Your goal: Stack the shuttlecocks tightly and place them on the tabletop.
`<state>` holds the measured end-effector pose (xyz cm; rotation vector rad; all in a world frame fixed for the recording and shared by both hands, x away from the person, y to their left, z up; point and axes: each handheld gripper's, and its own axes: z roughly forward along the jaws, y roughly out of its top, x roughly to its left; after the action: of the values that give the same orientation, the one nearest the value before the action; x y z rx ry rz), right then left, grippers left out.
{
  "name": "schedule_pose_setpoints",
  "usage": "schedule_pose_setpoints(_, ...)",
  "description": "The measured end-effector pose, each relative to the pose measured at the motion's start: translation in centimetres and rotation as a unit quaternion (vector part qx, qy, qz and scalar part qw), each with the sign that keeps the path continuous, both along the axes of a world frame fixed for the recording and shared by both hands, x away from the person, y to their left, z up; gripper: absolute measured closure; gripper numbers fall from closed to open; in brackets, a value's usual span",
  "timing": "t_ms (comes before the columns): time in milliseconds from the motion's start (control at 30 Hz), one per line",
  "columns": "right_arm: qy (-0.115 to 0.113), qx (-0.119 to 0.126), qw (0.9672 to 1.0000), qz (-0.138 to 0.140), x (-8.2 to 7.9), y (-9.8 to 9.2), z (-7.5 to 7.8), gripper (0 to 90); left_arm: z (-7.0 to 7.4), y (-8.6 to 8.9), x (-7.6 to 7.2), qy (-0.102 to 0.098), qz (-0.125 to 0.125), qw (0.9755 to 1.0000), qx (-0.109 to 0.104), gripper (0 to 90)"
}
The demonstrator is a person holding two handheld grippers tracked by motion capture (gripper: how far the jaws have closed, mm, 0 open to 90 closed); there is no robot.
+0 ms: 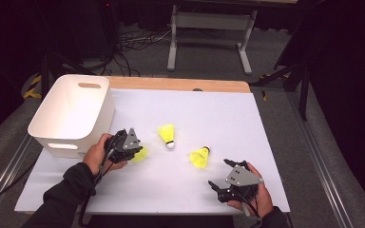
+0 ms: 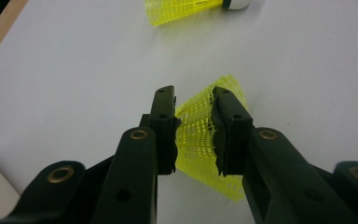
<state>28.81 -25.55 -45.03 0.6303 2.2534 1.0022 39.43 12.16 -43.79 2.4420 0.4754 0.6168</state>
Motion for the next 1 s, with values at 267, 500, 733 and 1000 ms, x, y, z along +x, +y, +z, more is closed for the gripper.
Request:
schedule_pose_setpoints(267,0.001,-0.002,1.0,0.004,-0.1,0.1,0.0,14.8,2.3,0.1,0.8,-0.003,0.04,0.9992,-0.001,88.5)
schedule_pose_setpoints(500,0.001,-0.004,1.0,0.005,0.0,0.2,0.0,14.8,2.6,-1.7,2.4,0.01,0.06,0.9978,0.026,88.3)
schedule_pose_setpoints(733,0.005,-0.004,1.0,0.006,0.0,0.1,-0.1,14.8,1.8,-4.3,4.0,0.018,0.041,0.9973,0.058,82.8)
schedule_pose_setpoints(1000,0.003,-0.005,0.9999,0.01,-0.1,0.1,-0.1,14.8,0.7,-5.2,4.6,0.026,0.035,0.9973,0.059,83.4)
